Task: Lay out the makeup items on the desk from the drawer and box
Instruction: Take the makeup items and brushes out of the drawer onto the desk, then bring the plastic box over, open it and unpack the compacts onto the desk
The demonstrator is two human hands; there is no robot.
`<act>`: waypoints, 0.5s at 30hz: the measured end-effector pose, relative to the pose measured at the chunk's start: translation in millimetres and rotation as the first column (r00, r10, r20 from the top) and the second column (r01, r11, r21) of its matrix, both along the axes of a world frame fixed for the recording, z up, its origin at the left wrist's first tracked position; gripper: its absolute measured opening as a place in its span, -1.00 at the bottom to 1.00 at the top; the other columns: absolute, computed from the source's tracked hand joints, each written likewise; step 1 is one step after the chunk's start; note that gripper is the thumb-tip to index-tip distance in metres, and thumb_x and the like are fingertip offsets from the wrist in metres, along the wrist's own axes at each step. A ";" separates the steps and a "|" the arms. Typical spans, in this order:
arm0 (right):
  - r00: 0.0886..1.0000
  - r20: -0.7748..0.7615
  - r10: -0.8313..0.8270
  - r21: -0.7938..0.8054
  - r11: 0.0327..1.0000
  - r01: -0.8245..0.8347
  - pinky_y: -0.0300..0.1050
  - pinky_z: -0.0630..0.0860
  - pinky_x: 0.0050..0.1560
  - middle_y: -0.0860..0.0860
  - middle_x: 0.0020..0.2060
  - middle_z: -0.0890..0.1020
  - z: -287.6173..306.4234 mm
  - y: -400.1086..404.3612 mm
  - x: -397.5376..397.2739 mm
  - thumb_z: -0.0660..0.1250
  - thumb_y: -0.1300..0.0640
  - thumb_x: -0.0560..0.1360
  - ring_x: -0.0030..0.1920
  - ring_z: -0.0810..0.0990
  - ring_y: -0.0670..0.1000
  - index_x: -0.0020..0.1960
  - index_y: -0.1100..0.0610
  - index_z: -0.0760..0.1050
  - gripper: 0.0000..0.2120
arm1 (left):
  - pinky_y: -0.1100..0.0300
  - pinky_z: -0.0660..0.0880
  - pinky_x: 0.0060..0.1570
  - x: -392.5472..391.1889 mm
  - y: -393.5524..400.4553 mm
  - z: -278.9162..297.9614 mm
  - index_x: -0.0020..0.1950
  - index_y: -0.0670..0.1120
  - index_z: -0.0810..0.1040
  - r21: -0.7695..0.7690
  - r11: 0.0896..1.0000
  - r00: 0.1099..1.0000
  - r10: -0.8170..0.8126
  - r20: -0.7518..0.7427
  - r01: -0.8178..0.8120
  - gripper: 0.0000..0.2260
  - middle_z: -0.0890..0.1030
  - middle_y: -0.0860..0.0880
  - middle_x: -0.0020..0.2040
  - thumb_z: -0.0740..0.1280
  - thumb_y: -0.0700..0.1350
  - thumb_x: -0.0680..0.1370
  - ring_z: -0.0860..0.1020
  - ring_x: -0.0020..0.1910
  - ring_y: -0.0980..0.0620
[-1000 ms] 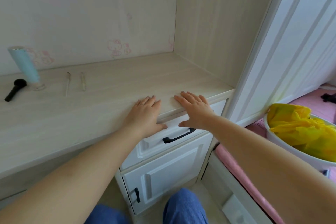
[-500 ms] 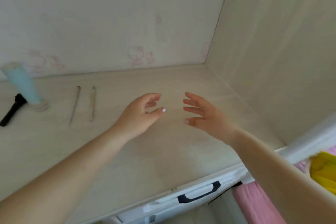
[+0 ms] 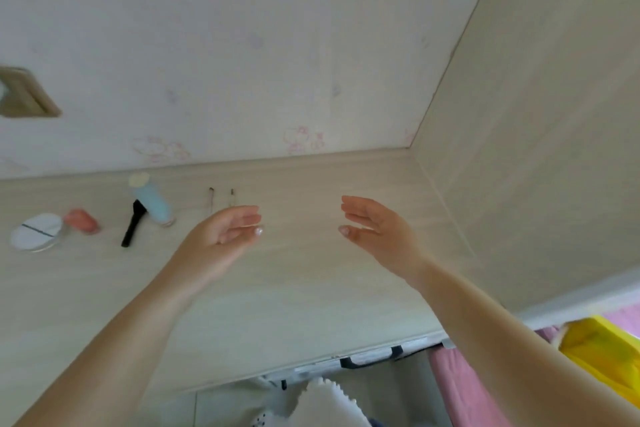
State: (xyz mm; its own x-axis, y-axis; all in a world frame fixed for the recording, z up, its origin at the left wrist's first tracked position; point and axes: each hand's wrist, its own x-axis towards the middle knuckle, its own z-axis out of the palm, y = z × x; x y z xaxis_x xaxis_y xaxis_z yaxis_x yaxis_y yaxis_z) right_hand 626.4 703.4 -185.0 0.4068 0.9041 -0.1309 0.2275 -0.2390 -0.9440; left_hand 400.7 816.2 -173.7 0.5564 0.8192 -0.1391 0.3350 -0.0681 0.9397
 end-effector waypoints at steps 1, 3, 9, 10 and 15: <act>0.999 -0.022 0.025 0.005 1.000 -0.025 -0.15 0.44 0.25 -0.06 0.14 0.57 1.4 -0.2 0.1 0.42 0.20 0.44 0.14 0.55 -0.16 0.20 -0.06 0.43 -0.60 | 0.55 0.43 -0.12 -4.5 -5.8 4.1 0.20 -0.03 0.51 -0.004 1.000 0.999 0.030 -0.009 -0.030 -0.74 0.60 0.10 0.09 0.32 -0.22 0.53 0.55 -0.02 0.39; 0.994 -0.058 0.095 0.023 0.995 -0.094 -0.25 0.45 0.21 -0.08 0.10 0.58 5.9 1.2 1.9 0.40 0.17 0.45 0.09 0.56 -0.26 0.20 -0.06 0.44 -0.64 | 0.44 0.42 -0.05 -10.5 -22.7 9.8 0.19 0.00 0.52 -0.013 0.992 0.992 0.128 -0.008 -0.128 -0.76 0.61 0.11 0.10 0.33 -0.19 0.53 0.54 0.06 0.30; 0.911 -0.016 0.413 0.059 0.910 -0.411 -0.27 0.43 0.20 -0.19 0.10 0.58 20.0 -15.0 -0.2 0.39 0.04 0.46 0.14 0.55 -0.23 0.13 -0.23 0.44 -0.70 | 0.34 0.44 0.03 -15.8 -113.7 26.7 0.09 0.17 0.53 -0.044 0.922 0.923 0.385 -0.006 -0.385 -0.81 0.63 0.20 0.06 0.36 -0.07 0.52 0.55 0.05 0.36; 0.877 0.004 0.480 0.044 0.876 -0.480 -0.25 0.41 0.21 -0.22 0.11 0.57 24.7 -24.4 -0.2 0.38 0.00 0.46 0.16 0.53 -0.24 0.12 -0.27 0.44 -0.71 | 0.30 0.44 0.08 -15.3 -141.3 28.9 0.09 0.18 0.54 -0.059 0.895 0.896 0.443 0.001 -0.442 -0.81 0.63 0.21 0.06 0.36 -0.05 0.52 0.55 0.06 0.36; 0.694 0.026 0.720 0.035 0.693 -0.720 -0.33 0.38 0.11 -0.33 0.11 0.53 36.5 -71.7 -16.8 0.38 -0.09 0.44 0.17 0.47 -0.34 0.16 -0.32 0.41 -0.66 | 0.29 0.48 0.11 -10.9 -262.5 34.3 0.18 -0.01 0.53 -0.134 0.702 0.704 0.709 0.041 -0.699 -0.76 0.62 0.10 0.06 0.35 -0.17 0.53 0.55 -0.03 0.34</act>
